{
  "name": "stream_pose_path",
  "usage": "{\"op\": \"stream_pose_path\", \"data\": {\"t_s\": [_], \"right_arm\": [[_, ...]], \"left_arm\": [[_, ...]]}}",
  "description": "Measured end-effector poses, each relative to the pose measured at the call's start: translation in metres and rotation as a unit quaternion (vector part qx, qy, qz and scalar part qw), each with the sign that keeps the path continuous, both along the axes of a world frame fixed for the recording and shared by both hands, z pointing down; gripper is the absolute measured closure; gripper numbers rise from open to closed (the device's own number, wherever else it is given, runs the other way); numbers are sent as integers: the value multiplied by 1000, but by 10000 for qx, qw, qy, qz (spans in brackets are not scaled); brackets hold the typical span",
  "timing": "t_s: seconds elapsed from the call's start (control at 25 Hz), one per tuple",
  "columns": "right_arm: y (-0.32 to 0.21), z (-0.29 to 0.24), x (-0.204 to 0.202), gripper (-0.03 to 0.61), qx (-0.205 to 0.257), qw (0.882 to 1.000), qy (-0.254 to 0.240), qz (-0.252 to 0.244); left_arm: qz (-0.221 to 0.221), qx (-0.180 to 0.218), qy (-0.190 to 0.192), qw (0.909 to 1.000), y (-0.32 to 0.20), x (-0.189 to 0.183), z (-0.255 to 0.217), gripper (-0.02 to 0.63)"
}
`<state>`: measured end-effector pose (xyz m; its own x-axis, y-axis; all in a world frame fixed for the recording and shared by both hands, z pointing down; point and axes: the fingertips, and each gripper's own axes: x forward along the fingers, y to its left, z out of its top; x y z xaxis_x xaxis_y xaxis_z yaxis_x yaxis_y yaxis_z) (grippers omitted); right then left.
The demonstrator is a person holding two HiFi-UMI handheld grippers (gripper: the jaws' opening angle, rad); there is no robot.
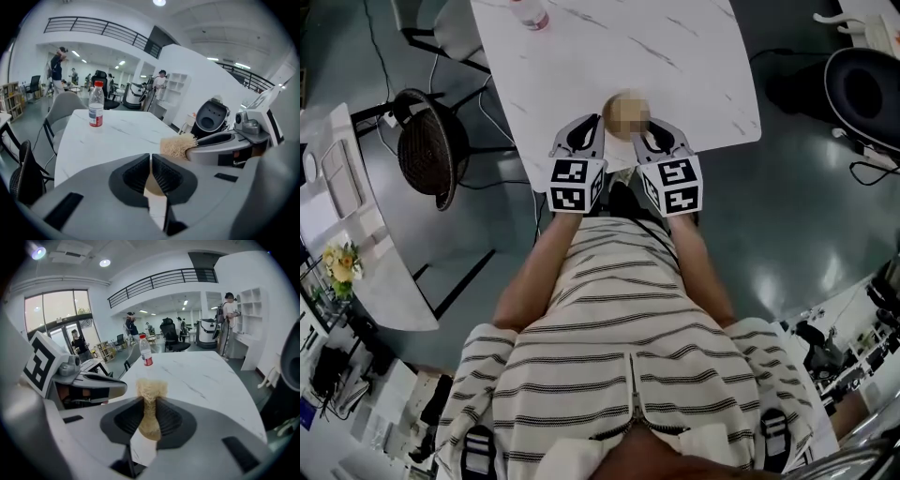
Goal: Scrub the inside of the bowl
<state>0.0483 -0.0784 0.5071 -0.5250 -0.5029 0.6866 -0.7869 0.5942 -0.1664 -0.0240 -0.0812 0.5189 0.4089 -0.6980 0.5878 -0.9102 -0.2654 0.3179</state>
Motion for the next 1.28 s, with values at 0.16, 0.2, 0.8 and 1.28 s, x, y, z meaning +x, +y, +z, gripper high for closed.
{"op": "stream_pose_path", "data": {"t_s": [0.16, 0.2, 0.8, 1.28], "right_arm": [[-1, 16, 0, 494, -158, 9998, 149, 3], [-1, 20, -1, 494, -198, 9997, 175, -2], [5, 62, 3, 494, -736, 9960, 486, -147], [7, 73, 9, 492, -822, 9943, 658, -146]], "left_arm": [[49, -198, 91, 9998, -3, -1, 15, 609], [62, -253, 110, 9996, -3, -2, 19, 609], [142, -1439, 610, 9876, 9, 8, 79, 557], [-362, -2079, 1365, 9679, 12, 11, 106, 557]]}}
